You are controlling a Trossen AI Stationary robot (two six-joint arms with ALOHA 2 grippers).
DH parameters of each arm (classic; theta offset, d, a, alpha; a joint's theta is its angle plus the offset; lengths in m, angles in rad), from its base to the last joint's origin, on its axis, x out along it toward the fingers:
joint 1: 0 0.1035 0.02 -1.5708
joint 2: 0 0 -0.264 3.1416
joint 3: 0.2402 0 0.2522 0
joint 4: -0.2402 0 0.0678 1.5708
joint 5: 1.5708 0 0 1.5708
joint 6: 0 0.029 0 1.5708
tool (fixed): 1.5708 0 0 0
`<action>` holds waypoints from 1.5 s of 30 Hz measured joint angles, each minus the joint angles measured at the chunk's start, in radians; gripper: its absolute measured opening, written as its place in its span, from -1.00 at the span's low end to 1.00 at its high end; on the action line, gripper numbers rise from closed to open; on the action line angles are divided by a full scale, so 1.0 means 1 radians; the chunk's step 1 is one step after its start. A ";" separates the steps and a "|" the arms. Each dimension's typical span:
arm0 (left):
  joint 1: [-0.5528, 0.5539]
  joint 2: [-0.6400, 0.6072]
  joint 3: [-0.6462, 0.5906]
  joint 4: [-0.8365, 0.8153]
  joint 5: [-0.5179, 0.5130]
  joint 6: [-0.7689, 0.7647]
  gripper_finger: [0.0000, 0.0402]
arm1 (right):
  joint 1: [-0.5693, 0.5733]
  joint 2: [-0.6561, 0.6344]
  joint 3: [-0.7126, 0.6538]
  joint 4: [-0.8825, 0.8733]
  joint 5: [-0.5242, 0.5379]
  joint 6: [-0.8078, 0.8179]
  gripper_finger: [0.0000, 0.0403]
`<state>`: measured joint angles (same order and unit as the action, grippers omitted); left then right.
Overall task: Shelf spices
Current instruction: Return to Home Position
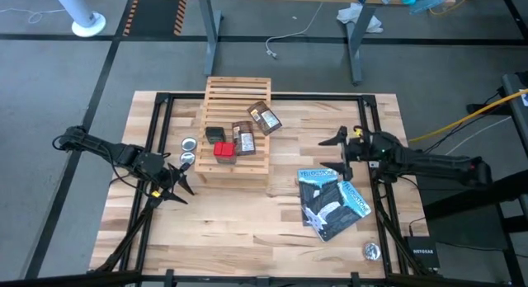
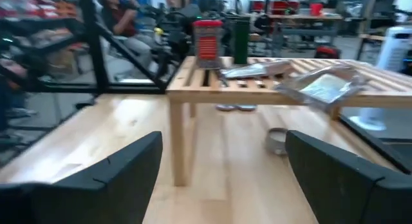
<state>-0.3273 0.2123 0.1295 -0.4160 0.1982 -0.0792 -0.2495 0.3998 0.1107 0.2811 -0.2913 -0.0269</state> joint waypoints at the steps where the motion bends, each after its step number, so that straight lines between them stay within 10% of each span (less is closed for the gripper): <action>1: 0.000 0.000 0.000 0.000 0.000 0.000 -0.16 | 0.000 -0.023 -0.014 -0.002 -0.016 0.012 0.66; 16: 0.000 0.000 0.000 0.000 0.000 0.000 -0.16 | 0.004 -0.214 -0.098 -0.154 -0.251 0.017 0.66; 45: 0.000 0.000 0.000 0.000 0.000 0.000 -0.16 | 0.249 -0.365 -0.103 -0.218 -0.033 0.001 0.66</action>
<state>-0.3273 0.2119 0.1295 -0.4160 0.1982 -0.0789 -0.0002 0.0345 0.0082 0.0628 -0.3244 -0.0261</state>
